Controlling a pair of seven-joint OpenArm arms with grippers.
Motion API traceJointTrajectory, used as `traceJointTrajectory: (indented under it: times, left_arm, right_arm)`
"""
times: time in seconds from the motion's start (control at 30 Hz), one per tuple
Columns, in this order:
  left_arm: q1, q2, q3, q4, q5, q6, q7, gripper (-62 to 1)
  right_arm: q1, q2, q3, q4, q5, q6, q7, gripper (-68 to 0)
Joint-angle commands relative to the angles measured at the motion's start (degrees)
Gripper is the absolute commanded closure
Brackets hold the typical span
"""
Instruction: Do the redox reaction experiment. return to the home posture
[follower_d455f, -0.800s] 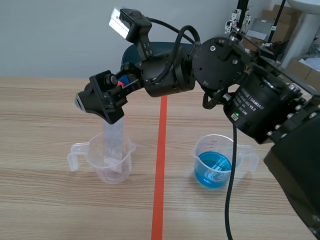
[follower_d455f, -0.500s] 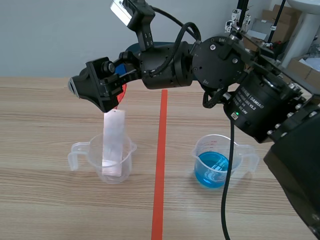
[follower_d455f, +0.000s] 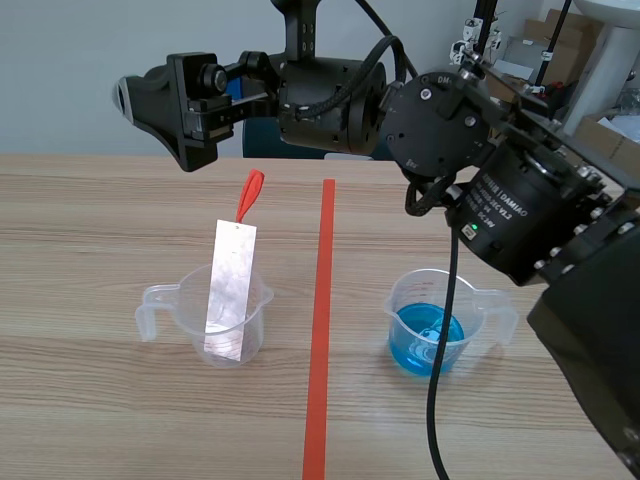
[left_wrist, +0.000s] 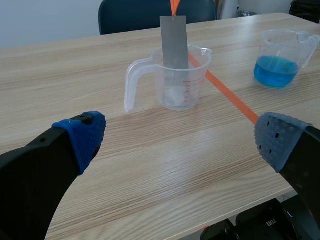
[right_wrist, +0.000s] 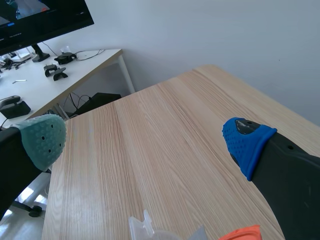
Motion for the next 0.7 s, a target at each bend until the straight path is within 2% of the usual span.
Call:
traceJointTrajectory:
  times: [0.0,0.43,0.67]
  left_arm:
    - [-0.2,0.0,-0.5,1.1,-0.8,-0.1,-1.0,-62.3]
    - [-0.7,0.0,-0.5,1.1,-0.8,-0.1,-1.2,-62.3]
    - [-2.4,0.0,-0.5,1.1,-0.8,1.1,-0.3,-62.3]
  right_arm:
    - [1.3,-0.3,0.1,0.6,0.5,0.2,0.9,-66.7]
    - [1.3,0.1,0.1,0.6,-0.7,0.4,2.0,-66.7]
    - [1.3,2.6,0.1,2.4,-0.7,0.4,3.5,-66.7]
